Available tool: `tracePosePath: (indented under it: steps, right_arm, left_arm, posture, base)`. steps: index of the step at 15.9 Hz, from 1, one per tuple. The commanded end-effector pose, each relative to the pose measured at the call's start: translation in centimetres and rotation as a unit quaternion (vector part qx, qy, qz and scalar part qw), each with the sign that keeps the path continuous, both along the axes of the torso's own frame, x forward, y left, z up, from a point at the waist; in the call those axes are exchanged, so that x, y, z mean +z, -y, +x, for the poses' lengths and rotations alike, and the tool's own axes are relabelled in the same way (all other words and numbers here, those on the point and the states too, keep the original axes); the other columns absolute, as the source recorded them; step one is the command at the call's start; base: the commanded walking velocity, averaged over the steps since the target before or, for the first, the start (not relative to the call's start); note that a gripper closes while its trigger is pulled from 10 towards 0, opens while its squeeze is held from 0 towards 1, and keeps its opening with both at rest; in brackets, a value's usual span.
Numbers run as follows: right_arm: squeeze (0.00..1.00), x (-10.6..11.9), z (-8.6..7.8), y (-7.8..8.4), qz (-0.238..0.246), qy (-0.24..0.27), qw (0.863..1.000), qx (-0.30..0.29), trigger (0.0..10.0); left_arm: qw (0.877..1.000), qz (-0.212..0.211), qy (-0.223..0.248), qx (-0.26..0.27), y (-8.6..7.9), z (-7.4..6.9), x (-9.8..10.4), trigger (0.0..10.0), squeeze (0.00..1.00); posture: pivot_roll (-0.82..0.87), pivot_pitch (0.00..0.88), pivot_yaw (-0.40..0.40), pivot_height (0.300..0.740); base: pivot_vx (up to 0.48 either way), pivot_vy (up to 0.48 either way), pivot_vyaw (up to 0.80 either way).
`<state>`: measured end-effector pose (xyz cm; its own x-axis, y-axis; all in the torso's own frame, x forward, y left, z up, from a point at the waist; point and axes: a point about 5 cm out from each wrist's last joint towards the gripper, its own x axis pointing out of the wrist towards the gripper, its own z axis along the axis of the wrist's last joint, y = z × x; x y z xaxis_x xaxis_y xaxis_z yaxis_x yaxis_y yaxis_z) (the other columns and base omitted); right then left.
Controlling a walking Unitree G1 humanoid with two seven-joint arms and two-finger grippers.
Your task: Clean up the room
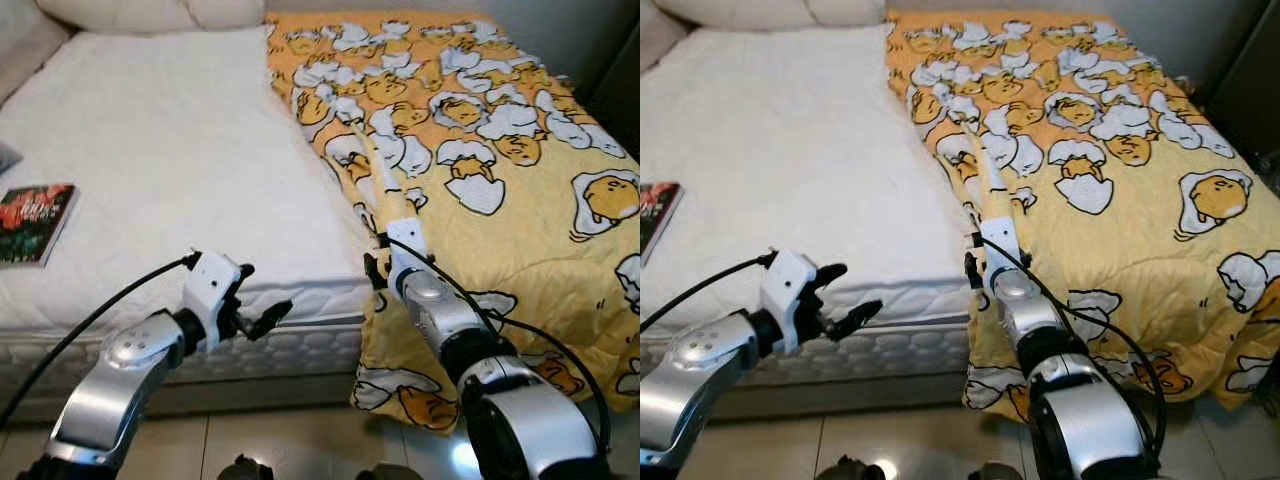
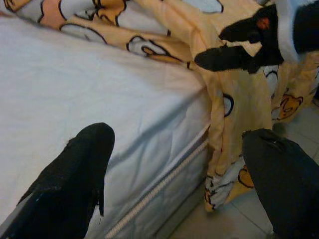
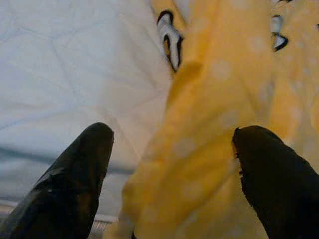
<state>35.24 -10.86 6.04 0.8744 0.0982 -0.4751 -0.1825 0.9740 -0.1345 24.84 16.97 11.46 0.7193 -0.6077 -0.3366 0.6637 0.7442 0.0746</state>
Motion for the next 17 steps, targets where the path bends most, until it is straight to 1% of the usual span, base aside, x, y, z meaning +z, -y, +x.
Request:
tracePosePath:
  steps: [1, 3, 6, 8, 14, 17]
  right_arm:
    - [0.0, 0.1, 0.1, 0.2, -0.013, 0.003, 1.0, 0.004, 0.0]
    - [0.0, 0.3, 0.4, 0.3, -0.022, 0.006, 1.0, 0.002, 0.0]
    - [0.0, 0.0, 0.3, 0.4, -0.037, -0.002, 0.999, -0.005, 0.0]
    - [0.0, -0.4, 0.1, 0.5, -0.038, -0.008, 0.999, -0.011, 0.0]
    - [0.0, -0.3, 0.2, 0.6, -0.034, -0.006, 0.999, -0.018, 0.0]
    - [0.0, -0.1, 0.3, 0.4, -0.026, -0.001, 1.0, -0.016, 0.0]
  left_arm:
    - [1.0, 0.001, -0.002, -0.004, 0.0, -0.2, 0.2, 10.0, 0.09]
    - [1.0, -0.001, -0.008, -0.002, -0.2, -0.7, 0.1, 10.0, 0.1]
    - [0.999, -0.002, -0.025, -0.025, 0.2, -1.5, 0.0, 10.0, 0.1]
    - [0.999, 0.0, -0.028, -0.034, 0.4, -1.9, 0.2, 10.0, 0.1]
    - [0.999, 0.006, -0.034, -0.035, 0.3, -2.5, 0.4, 10.0, 0.11]
    - [0.999, 0.005, -0.032, -0.039, 0.5, -2.5, 0.5, 10.0, 0.11]
  posture:
    - [-0.01, 0.133, -0.022, 0.74]
    - [-0.01, 0.146, -0.026, 0.74]
    - [0.0, 0.172, -0.027, 0.74]
    - [0.01, 0.189, -0.029, 0.74]
    - [0.01, 0.197, -0.029, 0.74]
    - [0.01, 0.185, -0.027, 0.74]
  base:
    - [0.0, 0.0, 0.0]
    - [0.0, 0.0, 0.0]
    - [0.0, 0.0, 0.0]
    - [0.0, 0.0, 0.0]
    - [0.0, 0.0, 0.0]
    - [0.0, 0.0, 0.0]
